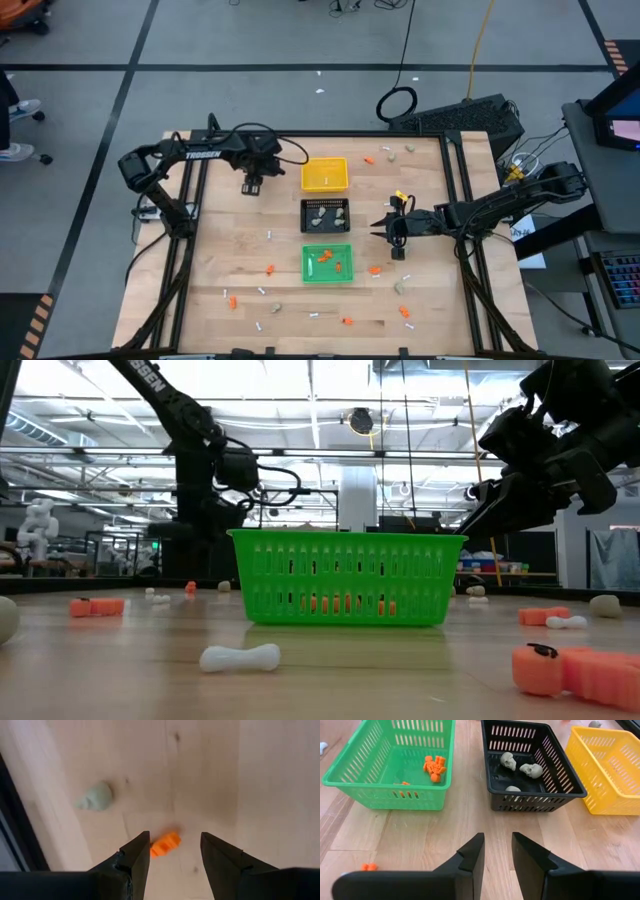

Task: Sort Halloween decoration
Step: Put the orange skeleton toy into the green basket

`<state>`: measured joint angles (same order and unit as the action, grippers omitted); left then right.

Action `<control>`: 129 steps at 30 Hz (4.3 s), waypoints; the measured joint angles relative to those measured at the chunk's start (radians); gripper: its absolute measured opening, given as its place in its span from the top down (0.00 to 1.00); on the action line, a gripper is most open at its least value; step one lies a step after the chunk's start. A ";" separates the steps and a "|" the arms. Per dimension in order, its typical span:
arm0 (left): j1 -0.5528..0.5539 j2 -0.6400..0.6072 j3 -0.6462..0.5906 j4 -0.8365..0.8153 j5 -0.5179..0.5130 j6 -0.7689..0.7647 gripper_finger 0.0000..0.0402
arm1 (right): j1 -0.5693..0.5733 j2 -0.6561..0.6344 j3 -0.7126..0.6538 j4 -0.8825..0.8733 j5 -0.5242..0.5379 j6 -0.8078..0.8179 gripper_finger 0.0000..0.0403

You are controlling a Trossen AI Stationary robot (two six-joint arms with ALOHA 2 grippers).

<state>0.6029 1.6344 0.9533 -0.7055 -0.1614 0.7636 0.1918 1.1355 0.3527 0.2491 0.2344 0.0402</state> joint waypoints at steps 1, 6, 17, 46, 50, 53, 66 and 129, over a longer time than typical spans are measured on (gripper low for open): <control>0.000 0.000 -0.006 0.002 -0.005 0.022 0.58 | 0.000 0.000 0.000 0.000 0.000 0.000 0.79; 0.000 0.000 -0.016 -0.004 -0.024 0.040 0.58 | 0.000 0.000 0.000 0.000 0.000 0.000 0.79; 0.041 0.007 -0.016 -0.009 -0.052 0.164 0.58 | 0.000 0.000 0.000 0.000 0.000 0.000 0.79; 0.063 0.094 -0.013 0.033 -0.016 0.322 0.83 | 0.000 0.000 0.000 0.000 0.000 -0.003 0.79; 0.065 0.093 -0.013 0.028 -0.014 0.312 0.96 | 0.000 0.000 0.000 0.000 0.000 -0.003 0.79; 0.063 0.093 -0.012 0.026 -0.014 0.249 0.97 | 0.000 0.000 0.000 0.000 0.000 -0.003 0.79; 0.022 -0.073 0.021 -0.033 0.184 -0.085 0.96 | 0.000 0.000 0.000 -0.008 0.000 -0.002 0.79; -0.756 -0.548 -0.010 0.333 0.127 0.666 0.96 | 0.000 0.000 0.000 0.015 0.000 0.000 0.79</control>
<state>-0.1528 1.0863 0.9428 -0.3724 -0.0340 1.4292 0.1917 1.1355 0.3527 0.2646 0.2348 0.0406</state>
